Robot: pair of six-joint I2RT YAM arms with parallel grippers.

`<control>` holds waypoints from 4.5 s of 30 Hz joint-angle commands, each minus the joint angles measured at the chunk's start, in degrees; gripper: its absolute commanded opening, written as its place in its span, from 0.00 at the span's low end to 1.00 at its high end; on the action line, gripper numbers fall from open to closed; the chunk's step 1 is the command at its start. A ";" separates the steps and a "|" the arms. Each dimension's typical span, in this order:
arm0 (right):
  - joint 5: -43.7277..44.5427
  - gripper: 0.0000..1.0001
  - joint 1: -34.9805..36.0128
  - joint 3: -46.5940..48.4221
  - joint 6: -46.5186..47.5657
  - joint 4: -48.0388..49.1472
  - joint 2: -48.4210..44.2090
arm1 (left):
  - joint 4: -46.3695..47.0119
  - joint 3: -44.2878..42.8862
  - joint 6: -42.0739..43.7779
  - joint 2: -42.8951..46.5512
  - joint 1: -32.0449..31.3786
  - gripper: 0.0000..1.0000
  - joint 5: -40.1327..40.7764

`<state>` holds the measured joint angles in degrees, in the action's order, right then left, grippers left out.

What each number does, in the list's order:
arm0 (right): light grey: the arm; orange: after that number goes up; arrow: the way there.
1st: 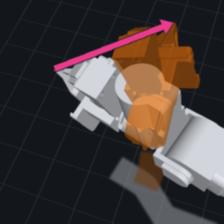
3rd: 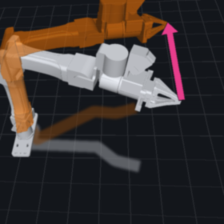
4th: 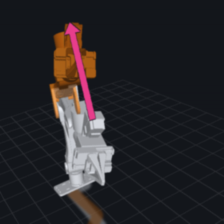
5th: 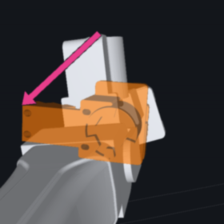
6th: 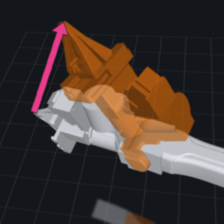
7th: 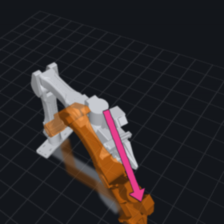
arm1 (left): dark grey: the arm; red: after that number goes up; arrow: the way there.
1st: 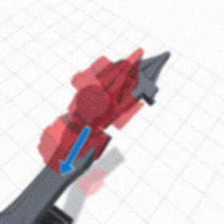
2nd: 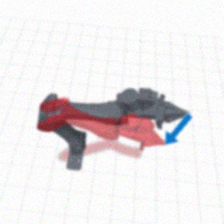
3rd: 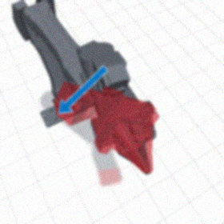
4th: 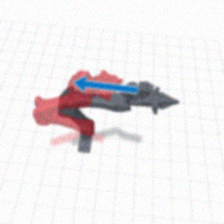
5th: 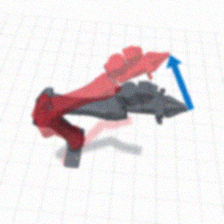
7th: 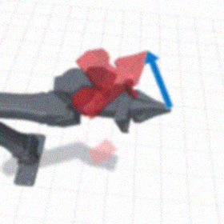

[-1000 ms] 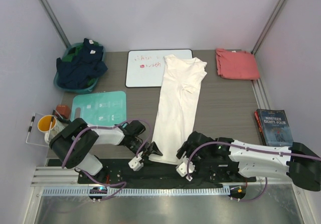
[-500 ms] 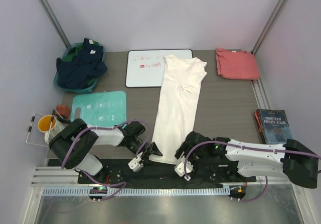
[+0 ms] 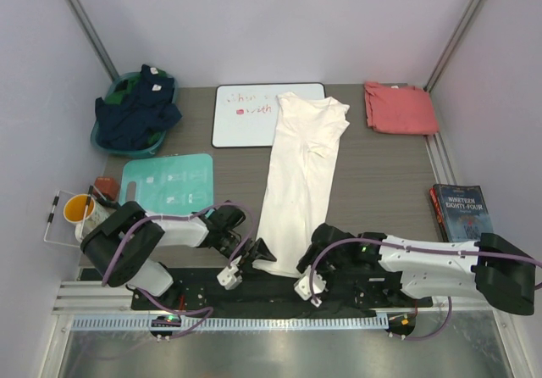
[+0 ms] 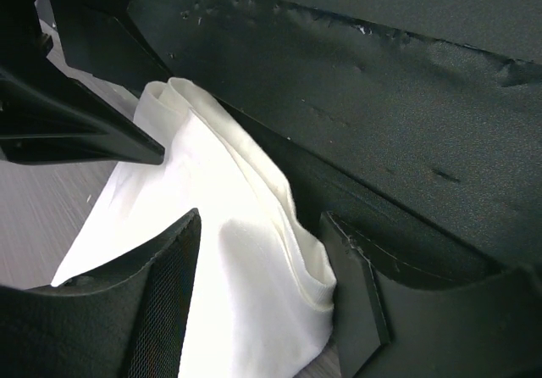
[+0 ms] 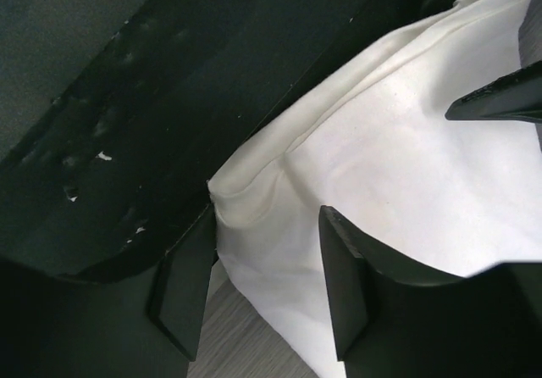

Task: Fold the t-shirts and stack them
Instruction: Fold the tshirt

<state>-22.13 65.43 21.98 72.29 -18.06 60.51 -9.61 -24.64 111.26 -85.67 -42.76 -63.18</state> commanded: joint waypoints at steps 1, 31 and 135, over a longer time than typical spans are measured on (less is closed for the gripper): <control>0.33 0.52 0.93 -0.26 -2.16 6.28 0.49 | 8.81 0.03 11.52 0.50 0.84 0.59 7.02; 11.93 0.01 1.37 10.10 -10.24 -4.44 -4.97 | 9.25 -1.63 3.00 8.85 0.84 0.00 3.68; 4.11 0.64 -34.58 13.53 -2.07 -2.41 8.04 | 80.62 -7.26 -31.11 -20.41 12.88 0.56 3.24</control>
<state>-13.54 30.06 35.64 69.01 -19.42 69.10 68.38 -30.85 77.45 -104.64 -29.63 -58.35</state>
